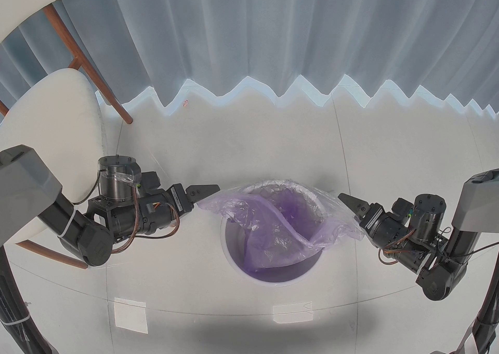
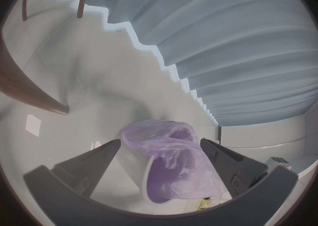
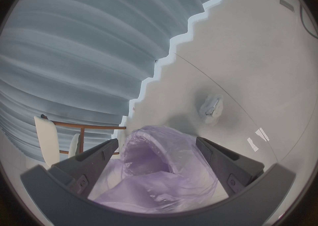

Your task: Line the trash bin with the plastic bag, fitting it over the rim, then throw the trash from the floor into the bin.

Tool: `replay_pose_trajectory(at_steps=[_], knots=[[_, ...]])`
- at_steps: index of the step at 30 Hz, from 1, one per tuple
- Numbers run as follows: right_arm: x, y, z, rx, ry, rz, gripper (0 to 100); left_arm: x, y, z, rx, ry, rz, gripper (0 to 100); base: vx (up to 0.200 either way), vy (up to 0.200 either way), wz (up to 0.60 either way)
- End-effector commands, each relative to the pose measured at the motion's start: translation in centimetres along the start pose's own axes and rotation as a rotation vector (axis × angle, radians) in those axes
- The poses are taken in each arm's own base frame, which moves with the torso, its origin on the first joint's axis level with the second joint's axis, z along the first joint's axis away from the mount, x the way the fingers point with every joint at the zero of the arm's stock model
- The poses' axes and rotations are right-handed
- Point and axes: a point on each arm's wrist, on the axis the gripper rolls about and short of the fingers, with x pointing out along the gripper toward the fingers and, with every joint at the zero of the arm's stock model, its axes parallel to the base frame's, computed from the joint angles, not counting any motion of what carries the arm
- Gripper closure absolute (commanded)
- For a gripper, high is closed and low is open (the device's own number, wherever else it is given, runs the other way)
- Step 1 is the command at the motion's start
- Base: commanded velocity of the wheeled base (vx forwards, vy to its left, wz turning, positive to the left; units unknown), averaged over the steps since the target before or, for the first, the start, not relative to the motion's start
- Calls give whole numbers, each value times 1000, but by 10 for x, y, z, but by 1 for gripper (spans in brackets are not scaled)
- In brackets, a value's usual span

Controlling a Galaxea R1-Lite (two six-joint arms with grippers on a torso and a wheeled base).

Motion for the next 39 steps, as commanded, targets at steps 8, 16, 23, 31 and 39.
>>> replay_pose_trajectory(at_steps=[8,16,23,31,39], knots=[[-28,42,31,119,58,61,0,-30,-32,10,-81,48,-149,0,0,0,0],[-35,46,32,131,135,-35,0,-31,-35,2,-84,88,-166,0,0,0,0],[-47,60,42,129,135,-35,0,-24,-50,-22,-100,179,-203,0,0,0,0],[-77,90,50,132,247,-56,0,-13,-62,-29,-200,221,-234,0,0,0,0],[-87,100,37,133,357,-66,0,0,-59,-41,-233,269,-218,0,0,0,0]])
